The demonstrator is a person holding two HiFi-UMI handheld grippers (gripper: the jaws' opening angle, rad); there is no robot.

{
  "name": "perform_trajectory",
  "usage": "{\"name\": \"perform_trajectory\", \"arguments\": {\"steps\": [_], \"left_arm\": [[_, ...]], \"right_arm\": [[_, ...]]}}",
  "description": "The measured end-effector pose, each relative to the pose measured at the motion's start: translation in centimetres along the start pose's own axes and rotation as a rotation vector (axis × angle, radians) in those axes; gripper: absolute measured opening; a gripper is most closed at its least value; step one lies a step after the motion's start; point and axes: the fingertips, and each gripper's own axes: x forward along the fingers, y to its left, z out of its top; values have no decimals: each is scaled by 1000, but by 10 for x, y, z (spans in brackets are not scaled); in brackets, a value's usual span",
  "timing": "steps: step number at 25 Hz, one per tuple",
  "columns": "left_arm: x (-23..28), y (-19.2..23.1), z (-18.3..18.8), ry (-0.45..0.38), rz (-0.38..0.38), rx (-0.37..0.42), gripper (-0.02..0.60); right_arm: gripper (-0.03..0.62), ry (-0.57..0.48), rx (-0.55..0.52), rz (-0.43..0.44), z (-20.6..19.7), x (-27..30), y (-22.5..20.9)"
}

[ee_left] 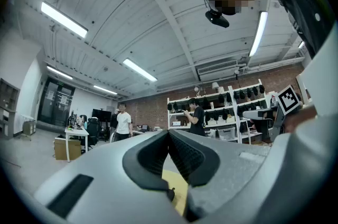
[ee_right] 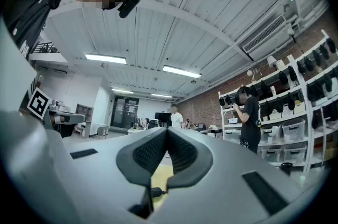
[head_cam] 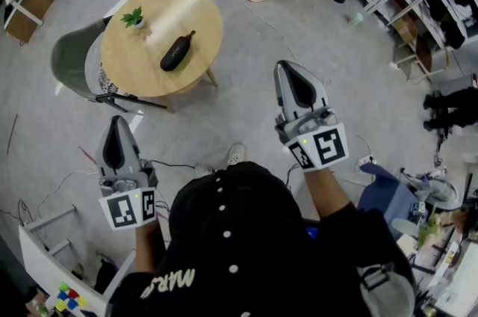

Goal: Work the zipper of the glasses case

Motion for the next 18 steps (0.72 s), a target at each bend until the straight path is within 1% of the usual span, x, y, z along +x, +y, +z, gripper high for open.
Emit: {"name": "perform_trajectory", "arguments": {"steps": [6, 12, 18], "left_arm": [[2, 2, 0, -4, 8, 3, 3], [2, 0, -1, -1, 15, -1, 3], [1, 4, -5, 4, 15, 2, 3]], "right_arm": [[-2, 4, -2, 8, 0, 3, 0], [0, -17, 52, 3, 0, 1, -5], [0, -7, 43, 6, -5, 4, -1]]}}
